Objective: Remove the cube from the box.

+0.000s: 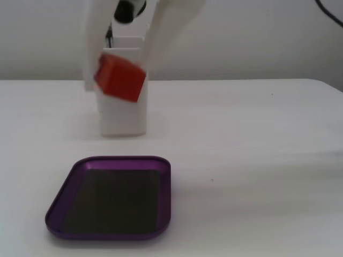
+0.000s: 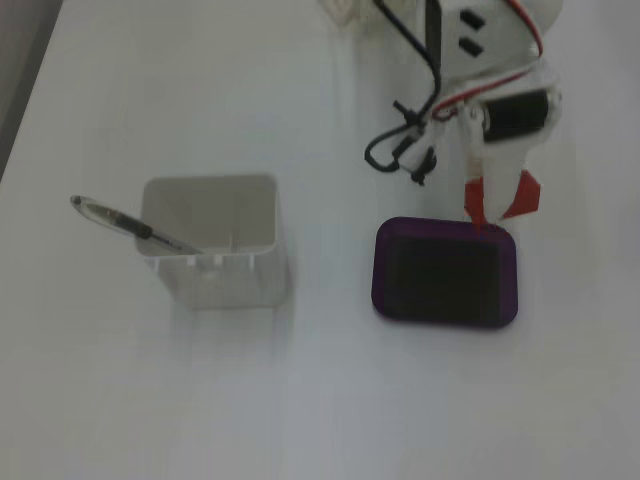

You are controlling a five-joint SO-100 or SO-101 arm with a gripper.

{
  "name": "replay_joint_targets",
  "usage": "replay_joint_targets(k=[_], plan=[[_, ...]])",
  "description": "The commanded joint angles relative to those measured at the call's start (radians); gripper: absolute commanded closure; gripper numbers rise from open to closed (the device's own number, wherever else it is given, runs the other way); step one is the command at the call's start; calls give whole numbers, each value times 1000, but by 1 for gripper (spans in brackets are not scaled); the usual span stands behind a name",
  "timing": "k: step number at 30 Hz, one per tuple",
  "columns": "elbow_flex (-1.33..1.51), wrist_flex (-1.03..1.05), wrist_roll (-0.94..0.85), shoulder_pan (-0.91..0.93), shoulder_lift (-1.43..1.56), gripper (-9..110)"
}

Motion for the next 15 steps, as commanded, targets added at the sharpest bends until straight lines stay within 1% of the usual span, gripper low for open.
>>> replay_joint_targets(k=[1,4,7,11,15], plan=[[-46,64,-2,11,176,102],[-32,150,9,89,227,102],[54,183,11,152,258,102],[264,176,12,199,291,102],[497,57,12,215,360,102]])
